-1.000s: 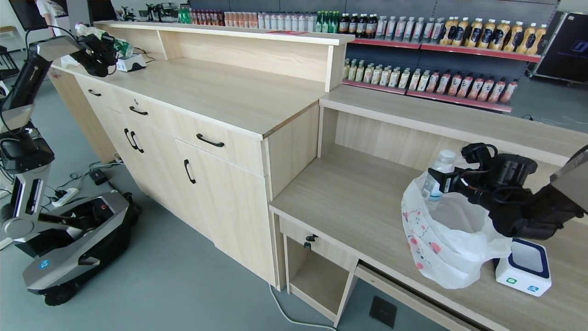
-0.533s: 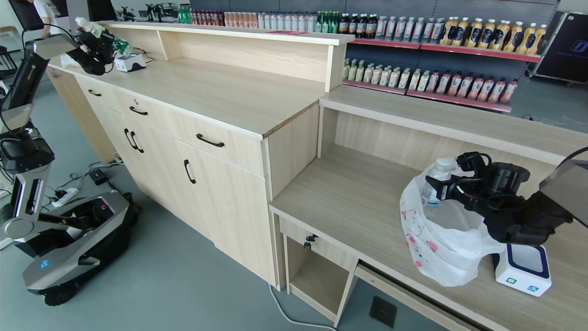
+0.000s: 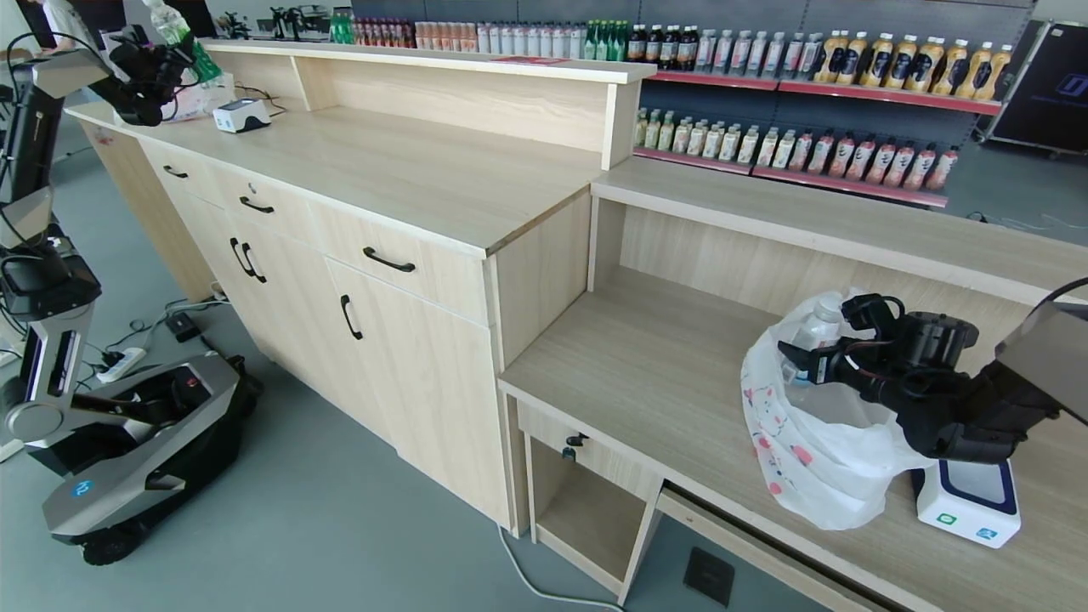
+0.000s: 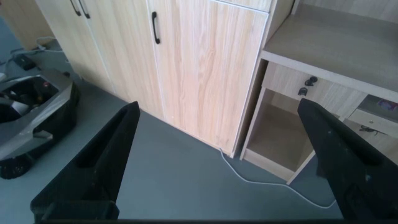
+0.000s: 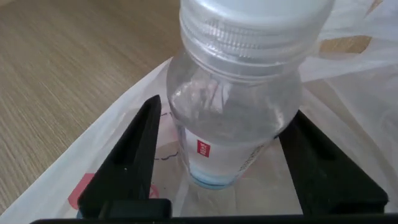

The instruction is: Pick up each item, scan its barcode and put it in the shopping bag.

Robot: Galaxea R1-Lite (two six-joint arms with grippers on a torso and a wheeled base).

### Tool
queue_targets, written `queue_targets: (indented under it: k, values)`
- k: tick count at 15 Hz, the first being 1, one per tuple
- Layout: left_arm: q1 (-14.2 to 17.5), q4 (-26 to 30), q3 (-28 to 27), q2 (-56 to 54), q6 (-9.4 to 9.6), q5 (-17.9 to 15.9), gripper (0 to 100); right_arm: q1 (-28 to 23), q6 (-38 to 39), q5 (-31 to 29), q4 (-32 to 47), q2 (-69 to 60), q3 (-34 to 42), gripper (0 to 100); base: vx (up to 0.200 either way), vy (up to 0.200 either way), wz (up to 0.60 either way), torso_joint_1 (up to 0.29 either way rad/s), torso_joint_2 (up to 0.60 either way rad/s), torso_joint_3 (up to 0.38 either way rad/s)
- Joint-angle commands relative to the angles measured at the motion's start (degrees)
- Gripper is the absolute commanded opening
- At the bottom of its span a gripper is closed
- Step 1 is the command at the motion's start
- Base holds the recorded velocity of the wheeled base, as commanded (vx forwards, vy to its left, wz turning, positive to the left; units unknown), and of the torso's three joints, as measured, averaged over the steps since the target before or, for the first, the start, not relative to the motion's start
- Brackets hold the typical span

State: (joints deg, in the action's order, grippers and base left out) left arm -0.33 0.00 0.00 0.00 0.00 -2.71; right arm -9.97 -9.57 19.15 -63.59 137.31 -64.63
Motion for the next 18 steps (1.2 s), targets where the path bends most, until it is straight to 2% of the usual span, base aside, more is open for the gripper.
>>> queue_targets:
  k: [1,4,6,8,9,11,12,15,18]
  values:
    - [0.0,0.0,0.0,0.1,0.00,0.1,100,-0.1,0.1,0.1,0.0,-0.4,0.4,100,0.000,0.000,0.00,0.000,0.00,0.000]
    - [0.0,0.0,0.0,0.1,0.00,0.1,100,-0.4,-0.3,3.5,2.4,-7.0,2.8,100,0.000,0.000,0.00,0.000,0.00,0.000]
    - [0.0,0.0,0.0,0.1,0.00,0.0,100,-0.8,-2.8,4.7,8.8,-16.1,5.5,100,0.000,0.000,0.00,0.000,0.00,0.000]
    - [0.0,0.0,0.0,0.1,0.00,0.0,100,-1.4,-3.3,4.7,14.9,-27.5,10.4,100,0.000,0.000,0.00,0.000,0.00,0.000]
    - [0.0,0.0,0.0,0.1,0.00,0.0,100,-2.9,-4.8,4.7,17.2,-35.6,15.4,100,0.000,0.000,0.00,0.000,0.00,0.000]
    - [0.0,0.0,0.0,0.1,0.00,0.0,100,-6.9,-10.6,4.8,17.6,-44.8,23.1,100,0.000,0.000,0.00,0.000,0.00,0.000]
    - [0.0,0.0,0.0,0.1,0.00,0.0,100,-9.0,-11.6,5.8,19.3,-48.7,24.0,100,0.000,0.000,-0.60,0.002,0.00,0.002]
    - [0.0,0.0,0.0,0.1,0.09,0.0,100,-11.9,-10.6,5.4,31.2,-55.5,19.4,100,0.000,0.000,-0.60,-0.005,0.00,0.005]
    - [0.0,0.0,0.0,0.1,0.09,0.0,100,-15.3,-10.7,-3.3,38.0,-54.8,19.5,100,0.000,0.000,-0.60,0.010,0.00,0.001]
